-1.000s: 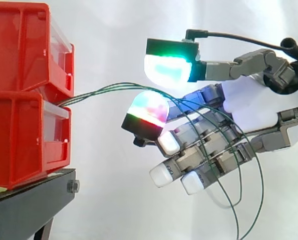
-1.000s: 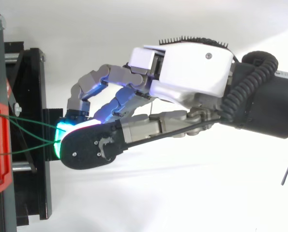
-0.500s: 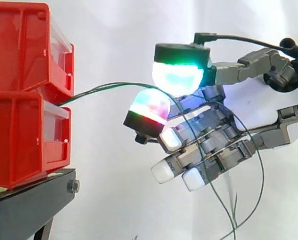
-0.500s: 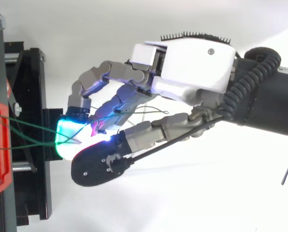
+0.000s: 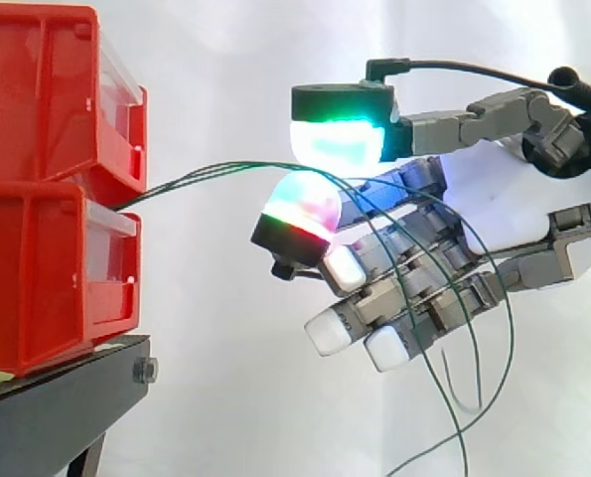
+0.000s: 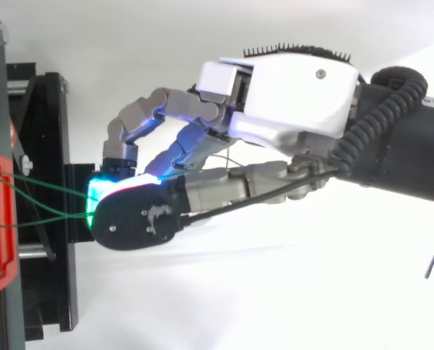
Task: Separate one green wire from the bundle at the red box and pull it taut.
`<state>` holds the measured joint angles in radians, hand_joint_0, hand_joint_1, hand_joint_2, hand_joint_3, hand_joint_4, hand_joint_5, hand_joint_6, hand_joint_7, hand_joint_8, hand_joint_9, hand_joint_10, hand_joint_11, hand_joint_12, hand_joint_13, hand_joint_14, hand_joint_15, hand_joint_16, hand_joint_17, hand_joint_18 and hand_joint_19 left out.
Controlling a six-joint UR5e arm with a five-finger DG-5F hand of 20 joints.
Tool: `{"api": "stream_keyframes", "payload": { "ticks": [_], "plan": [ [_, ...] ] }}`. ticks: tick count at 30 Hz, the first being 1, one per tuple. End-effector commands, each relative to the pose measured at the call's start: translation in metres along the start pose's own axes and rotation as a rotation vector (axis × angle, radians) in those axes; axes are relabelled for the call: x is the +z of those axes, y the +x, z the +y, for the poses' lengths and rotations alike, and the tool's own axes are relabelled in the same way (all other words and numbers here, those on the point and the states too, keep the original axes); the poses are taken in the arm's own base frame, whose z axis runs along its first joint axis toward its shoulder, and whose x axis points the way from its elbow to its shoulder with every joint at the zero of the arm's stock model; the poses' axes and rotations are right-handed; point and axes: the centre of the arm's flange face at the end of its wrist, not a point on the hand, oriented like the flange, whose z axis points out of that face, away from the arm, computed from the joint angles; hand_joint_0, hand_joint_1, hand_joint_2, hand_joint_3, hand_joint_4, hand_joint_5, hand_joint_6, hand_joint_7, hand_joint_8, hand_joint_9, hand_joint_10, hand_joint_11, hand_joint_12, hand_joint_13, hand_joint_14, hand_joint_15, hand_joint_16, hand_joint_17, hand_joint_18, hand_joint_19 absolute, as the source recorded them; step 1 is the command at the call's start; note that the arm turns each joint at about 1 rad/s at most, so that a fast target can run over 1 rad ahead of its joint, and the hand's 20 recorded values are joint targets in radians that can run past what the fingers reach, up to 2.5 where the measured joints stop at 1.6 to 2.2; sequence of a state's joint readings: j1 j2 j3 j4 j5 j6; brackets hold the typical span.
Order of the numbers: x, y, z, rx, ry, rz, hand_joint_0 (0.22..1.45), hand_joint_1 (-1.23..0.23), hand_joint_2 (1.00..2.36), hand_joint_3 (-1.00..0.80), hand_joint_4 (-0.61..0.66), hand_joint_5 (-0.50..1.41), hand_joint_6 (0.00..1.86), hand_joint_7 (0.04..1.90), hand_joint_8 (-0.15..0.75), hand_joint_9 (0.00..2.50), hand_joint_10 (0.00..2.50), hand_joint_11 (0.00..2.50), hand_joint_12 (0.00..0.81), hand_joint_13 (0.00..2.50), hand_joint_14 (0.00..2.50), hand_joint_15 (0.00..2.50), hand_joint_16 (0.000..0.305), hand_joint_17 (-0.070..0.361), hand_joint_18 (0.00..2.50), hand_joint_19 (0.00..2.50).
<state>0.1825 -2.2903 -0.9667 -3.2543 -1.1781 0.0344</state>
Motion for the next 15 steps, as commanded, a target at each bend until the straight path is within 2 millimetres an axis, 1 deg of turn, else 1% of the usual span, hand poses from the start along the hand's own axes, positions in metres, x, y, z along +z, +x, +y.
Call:
{"api": "stream_keyframes", "payload": {
  "ticks": [1,4,10,15],
  "plan": [
    [0.0000,0.0000,-0.0004,-0.001,0.000,0.000,0.63,-0.72,1.02,-0.15,0.02,-0.20,0.89,0.97,0.262,0.90,0.02,0.65,0.347,0.78,0.01,0.38,0.048,0.107,0.72,0.48],
    [0.0001,0.0000,0.0003,-0.005,-0.001,0.000,0.64,-0.75,1.02,-0.15,0.01,-0.20,0.90,0.96,0.260,0.90,0.02,0.65,0.343,0.77,0.01,0.37,0.047,0.106,0.72,0.48],
    [-0.0002,-0.0001,-0.0006,-0.009,0.002,0.000,0.67,-0.83,1.02,-0.25,0.02,-0.21,0.90,0.92,0.251,0.87,0.02,0.65,0.338,0.77,0.01,0.37,0.047,0.105,0.71,0.47],
    [-0.0003,-0.0002,-0.0007,-0.010,0.003,0.000,0.70,-0.85,1.01,-0.35,0.06,-0.21,0.90,0.88,0.247,0.87,0.02,0.65,0.332,0.77,0.01,0.37,0.046,0.103,0.71,0.46]
  ]
}}
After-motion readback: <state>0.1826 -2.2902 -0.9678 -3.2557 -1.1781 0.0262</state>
